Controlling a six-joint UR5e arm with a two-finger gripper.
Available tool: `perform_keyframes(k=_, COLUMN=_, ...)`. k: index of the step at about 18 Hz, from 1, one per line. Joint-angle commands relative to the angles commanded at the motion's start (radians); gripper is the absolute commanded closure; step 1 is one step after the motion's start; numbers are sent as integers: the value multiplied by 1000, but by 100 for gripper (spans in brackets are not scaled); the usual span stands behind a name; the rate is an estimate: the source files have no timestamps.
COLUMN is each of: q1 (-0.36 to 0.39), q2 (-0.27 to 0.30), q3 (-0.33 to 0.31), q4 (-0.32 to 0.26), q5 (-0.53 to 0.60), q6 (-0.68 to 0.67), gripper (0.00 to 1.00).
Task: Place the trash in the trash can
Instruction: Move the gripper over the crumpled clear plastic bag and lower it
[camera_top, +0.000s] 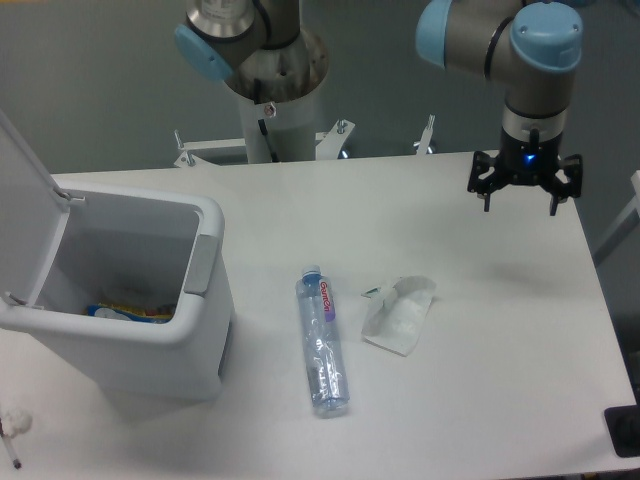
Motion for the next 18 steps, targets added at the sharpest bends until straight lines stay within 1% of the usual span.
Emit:
perform_keyframes(k=5, q1=-2, q2=0, q3=-17, q4=0, q5=-6, q6=-3, gripper=0)
perform_keyframes(k=7, q1=-3, q2=-11, q3=-18, q4=0, q5=-20, q6=-6, gripper=0)
perform_keyframes(k=10, q1=-21, q2=-18, q3=-60, q4=8, q5=-40, q6=-9, gripper=0)
perform_keyframes(k=12, q1=-52, q2=-18, q3=-84, q4=29, q5=-43, q6=-9, gripper=0)
perform_keyframes(k=16, q1=-149, q2=-66, q3=-89, q4=26, q5=-37, q6=-18, gripper=0)
perform_keyframes(k=18, q1=-195, q2=-81, q3=-89, q4=26, q5=-38, q6=-60, gripper=0)
